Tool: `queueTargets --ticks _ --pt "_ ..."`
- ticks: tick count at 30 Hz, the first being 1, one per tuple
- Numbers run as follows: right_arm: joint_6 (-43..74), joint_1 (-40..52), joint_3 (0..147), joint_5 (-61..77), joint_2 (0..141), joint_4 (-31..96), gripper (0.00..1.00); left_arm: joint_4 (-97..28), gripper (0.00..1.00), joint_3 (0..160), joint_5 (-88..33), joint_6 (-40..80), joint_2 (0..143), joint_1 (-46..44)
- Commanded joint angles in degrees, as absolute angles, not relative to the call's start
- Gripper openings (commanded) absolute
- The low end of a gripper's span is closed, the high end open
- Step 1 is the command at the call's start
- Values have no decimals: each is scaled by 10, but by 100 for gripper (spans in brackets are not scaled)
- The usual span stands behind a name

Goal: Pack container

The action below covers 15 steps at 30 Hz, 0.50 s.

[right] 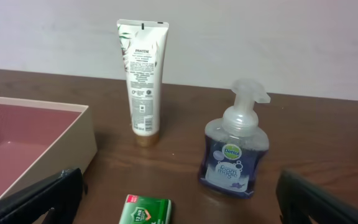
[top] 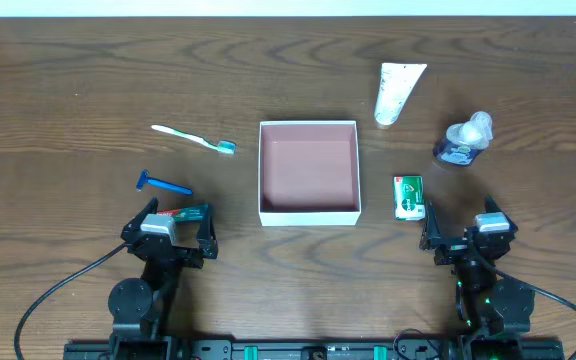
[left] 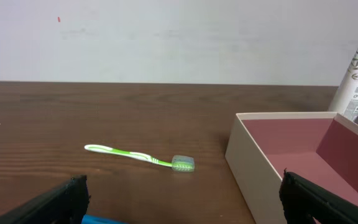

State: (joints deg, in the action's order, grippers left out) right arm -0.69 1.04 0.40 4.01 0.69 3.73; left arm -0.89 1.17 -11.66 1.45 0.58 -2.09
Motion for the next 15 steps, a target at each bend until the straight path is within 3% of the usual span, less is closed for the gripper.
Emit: queueTargets --ticks 1,15 --pt "-13 16 3 32 3 41 99 -29 98 2 -126 13 2 -23" --pt "-13 15 3 22 3 37 99 -29 98 2 -126 13 2 -23"
